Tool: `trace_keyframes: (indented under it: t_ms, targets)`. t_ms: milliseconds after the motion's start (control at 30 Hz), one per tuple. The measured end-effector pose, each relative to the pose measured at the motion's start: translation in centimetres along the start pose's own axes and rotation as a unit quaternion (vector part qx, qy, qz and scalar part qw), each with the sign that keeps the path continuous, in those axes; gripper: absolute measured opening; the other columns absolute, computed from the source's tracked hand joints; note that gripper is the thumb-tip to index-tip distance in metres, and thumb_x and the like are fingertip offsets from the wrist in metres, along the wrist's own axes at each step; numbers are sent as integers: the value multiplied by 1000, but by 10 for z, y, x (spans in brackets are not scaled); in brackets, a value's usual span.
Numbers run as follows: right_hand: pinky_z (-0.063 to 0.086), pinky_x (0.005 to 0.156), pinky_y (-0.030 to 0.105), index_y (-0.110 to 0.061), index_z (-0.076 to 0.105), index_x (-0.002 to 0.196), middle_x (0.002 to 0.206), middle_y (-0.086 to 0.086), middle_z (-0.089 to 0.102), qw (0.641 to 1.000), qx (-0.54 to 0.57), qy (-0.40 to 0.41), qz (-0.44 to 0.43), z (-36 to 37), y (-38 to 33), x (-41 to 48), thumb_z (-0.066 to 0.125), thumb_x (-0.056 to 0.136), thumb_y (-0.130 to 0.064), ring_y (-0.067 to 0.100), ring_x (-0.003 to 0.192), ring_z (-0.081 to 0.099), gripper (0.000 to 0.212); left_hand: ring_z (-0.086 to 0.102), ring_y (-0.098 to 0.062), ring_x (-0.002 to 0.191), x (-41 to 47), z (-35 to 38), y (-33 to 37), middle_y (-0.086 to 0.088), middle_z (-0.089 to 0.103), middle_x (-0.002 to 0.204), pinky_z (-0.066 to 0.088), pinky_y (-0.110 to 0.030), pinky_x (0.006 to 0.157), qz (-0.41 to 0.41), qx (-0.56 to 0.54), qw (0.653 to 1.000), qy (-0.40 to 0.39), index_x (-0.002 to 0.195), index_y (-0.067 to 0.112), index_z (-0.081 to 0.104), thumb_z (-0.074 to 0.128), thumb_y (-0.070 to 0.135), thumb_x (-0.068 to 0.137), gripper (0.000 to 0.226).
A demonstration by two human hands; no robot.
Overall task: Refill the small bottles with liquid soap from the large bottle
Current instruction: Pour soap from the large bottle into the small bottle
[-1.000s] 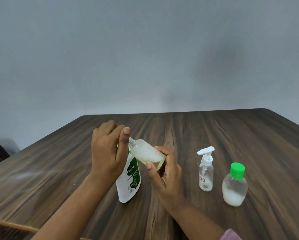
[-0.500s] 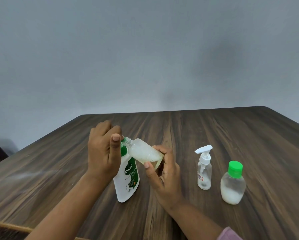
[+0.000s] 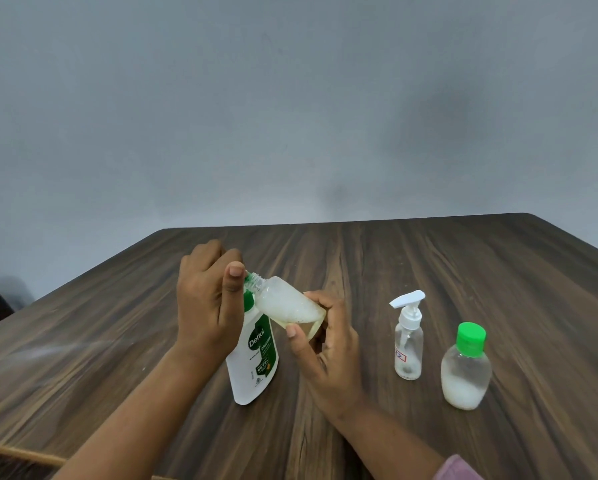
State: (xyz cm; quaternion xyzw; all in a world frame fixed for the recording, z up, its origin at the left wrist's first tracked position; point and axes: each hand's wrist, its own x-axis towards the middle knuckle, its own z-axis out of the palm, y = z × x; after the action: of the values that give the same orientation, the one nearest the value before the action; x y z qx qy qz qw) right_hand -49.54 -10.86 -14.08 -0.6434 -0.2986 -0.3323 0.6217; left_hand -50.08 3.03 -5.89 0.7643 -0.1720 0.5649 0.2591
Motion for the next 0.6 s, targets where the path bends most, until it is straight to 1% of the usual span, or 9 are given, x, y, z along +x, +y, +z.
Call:
trace_keyframes:
  t_ms: [67,100,200,400,467,600]
  targets:
    - [51,50,28,-27,44,114,92,-13,56,1000,9,1,1,-1,-1,-1,55,89,-43,10,71,60,32,37,-19,60,-5,1,1,-8,42,60,30,-39,60,0,10,1000,12,55,-1,47,14,49,100,75]
    - [51,50,29,-27,44,114,92,-13,56,1000,9,2,-1,-2,-1,-1,56,89,-43,11,70,60,32,37,-18,60,-6,2,1,-9,43,59,29,-37,61,2,13,1000,16,55,-1,47,14,49,100,75]
    - [50,49,40,-27,44,114,92,-12,57,1000,3,-2,-5,-1,0,-1,53,89,-52,14,68,60,37,38,-17,60,-3,-1,1,-10,45,59,27,-34,62,-1,14,1000,17,57,-1,49,14,49,101,75]
    - [51,50,44,-31,43,116,98,-18,55,1000,-9,-9,-3,2,2,-1,51,89,-56,18,73,61,38,43,-24,59,9,-4,-2,-11,46,60,30,-40,64,7,16,1000,-19,58,0,49,8,53,99,78]
    - [51,50,43,-31,43,116,97,-17,56,1000,-6,-8,-3,1,2,0,51,89,-56,17,72,61,37,40,-22,60,7,-3,-1,-10,44,60,30,-40,62,5,15,1000,-14,57,0,47,8,53,99,78]
    - [52,51,36,-29,44,115,96,-15,56,1000,1,-1,-3,0,1,0,50,89,-55,11,75,61,37,35,-17,60,-3,1,0,-7,40,60,28,-37,60,0,20,1000,5,56,0,44,10,50,100,74]
